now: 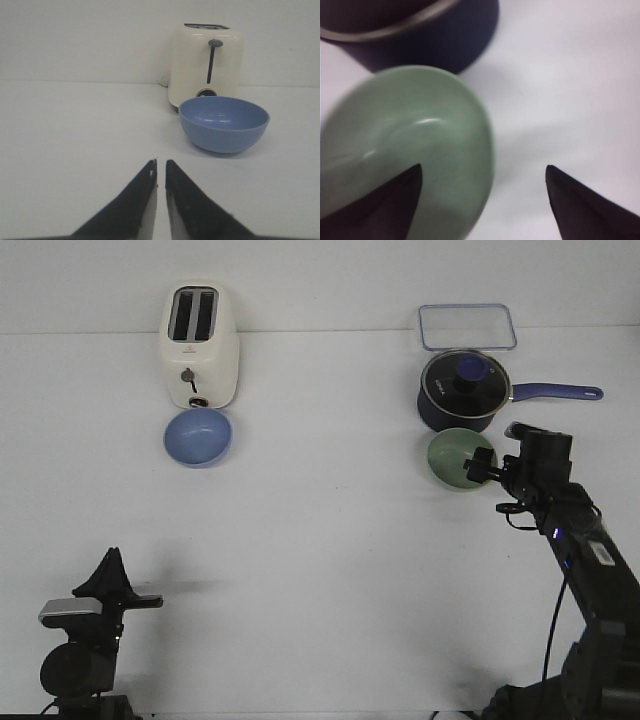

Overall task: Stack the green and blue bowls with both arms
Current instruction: 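Carry the green bowl toward the robot and set it down centrally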

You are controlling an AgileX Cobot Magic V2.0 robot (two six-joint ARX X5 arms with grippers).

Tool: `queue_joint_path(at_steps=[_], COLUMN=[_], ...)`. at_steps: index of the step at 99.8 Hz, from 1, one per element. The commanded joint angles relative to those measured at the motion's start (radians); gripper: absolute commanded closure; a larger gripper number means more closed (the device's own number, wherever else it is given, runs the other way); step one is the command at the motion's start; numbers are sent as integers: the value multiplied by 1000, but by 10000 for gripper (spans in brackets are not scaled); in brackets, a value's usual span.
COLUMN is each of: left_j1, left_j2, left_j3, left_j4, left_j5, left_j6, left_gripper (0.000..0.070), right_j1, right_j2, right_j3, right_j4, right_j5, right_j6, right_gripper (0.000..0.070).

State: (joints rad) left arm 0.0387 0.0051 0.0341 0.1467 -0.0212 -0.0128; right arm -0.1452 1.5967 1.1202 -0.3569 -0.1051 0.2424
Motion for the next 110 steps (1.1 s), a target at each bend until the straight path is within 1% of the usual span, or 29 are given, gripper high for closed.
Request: queue_joint_path(at_steps=[1,2,4,5,6,10,11,13,14,17,20,32,41,49,57,65,74,83,96,110], left_j1=[0,0,0,0,0,0,0,0,0,0,0,0,0,0,0,0,0,0,0,0], left_j2=[-1,-1,-1,-1,-1,-1,-1,-1,-1,-1,-1,-1,-1,-1,-1,-1,-1,-1,-1,-1], left_j3=[-20,-20,-20,-20,-20,-20,-20,-20,-20,-20,-20,-20,-20,-20,-20,-20,-20,-20,-20,-20], left_j4=[12,12,12,12,12,12,12,12,12,12,12,11,12,12,12,12,12,12,12,12], left_j5=[2,2,2,3,2,2,3,3,3,3,3,3,3,2,3,2,2,3,3,2], left_j6=[4,4,4,4,4,4,4,4,4,4,4,4,4,4,4,4,4,4,4,1], left_gripper=[685,685,685,685,685,685,685,685,685,685,685,685,685,685,685,685,685,685,685,685], right_j1=[-3,-4,-5,-6,-6,-6,-6,-6,-6,-6,-6,-7,-8,-8,-7,-1,33,87,186,323], right_j2=[70,74,90,101,105,128,134,142,152,159,159,151,116,64,-7,-80,-163,-246,-370,-450], right_j3=[56,60,70,78,80,97,101,106,111,114,115,121,129,132,132,130,120,79,-41,-182], right_j4=[-12,-13,-18,-21,-21,-30,-34,-35,-37,-38,-41,-42,-58,-71,-103,-150,-214,-251,-246,-218], right_j5=[-1,-1,-2,-2,-3,-3,-4,-4,-4,-4,-4,-5,-39,-96,-189,-239,-238,-240,-238,-235], right_j6=[-16,-16,-16,-16,-16,-20,-23,-24,-24,-25,-24,-37,-57,-61,-61,-62,-84,-90,-88,-51], right_gripper=[220,227,263,298,311,423,467,526,605,662,700,700,700,700,700,700,700,700,700,700])
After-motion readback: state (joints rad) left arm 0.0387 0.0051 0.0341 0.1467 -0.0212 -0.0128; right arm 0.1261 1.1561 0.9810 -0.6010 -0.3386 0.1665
